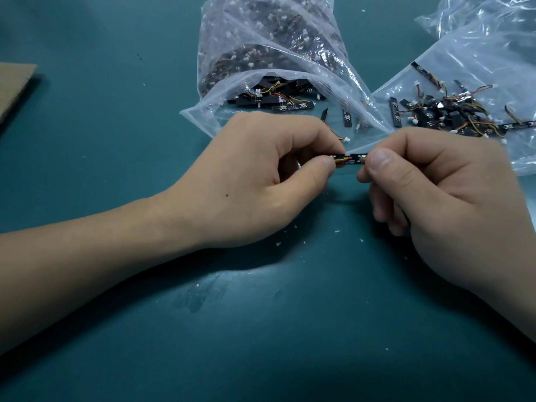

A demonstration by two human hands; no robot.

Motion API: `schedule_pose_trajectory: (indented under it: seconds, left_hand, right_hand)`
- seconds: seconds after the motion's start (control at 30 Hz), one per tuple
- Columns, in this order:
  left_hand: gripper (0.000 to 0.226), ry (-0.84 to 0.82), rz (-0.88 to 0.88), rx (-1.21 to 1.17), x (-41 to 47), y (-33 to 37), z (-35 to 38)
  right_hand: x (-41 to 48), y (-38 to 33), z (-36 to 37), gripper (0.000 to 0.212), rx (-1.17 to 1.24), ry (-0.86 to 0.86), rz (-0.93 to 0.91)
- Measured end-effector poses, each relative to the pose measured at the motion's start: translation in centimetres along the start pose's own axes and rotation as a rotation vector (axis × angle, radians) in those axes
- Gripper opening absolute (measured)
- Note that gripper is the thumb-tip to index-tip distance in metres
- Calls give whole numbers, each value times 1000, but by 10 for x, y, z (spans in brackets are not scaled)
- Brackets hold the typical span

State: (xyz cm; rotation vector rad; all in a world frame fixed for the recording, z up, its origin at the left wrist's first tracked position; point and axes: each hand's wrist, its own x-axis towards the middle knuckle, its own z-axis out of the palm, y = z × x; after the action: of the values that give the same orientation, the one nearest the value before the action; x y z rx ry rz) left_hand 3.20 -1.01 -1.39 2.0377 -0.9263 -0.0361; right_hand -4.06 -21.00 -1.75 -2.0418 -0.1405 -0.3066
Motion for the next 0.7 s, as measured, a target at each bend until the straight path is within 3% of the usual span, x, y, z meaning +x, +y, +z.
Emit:
schedule_pose_trajectory:
  seconds: [0.7]
  left_hand:
    - [15, -24, -31, -70, 1, 1, -5]
  right_hand:
    - [-1, 0, 0, 26, -64, -29, -24]
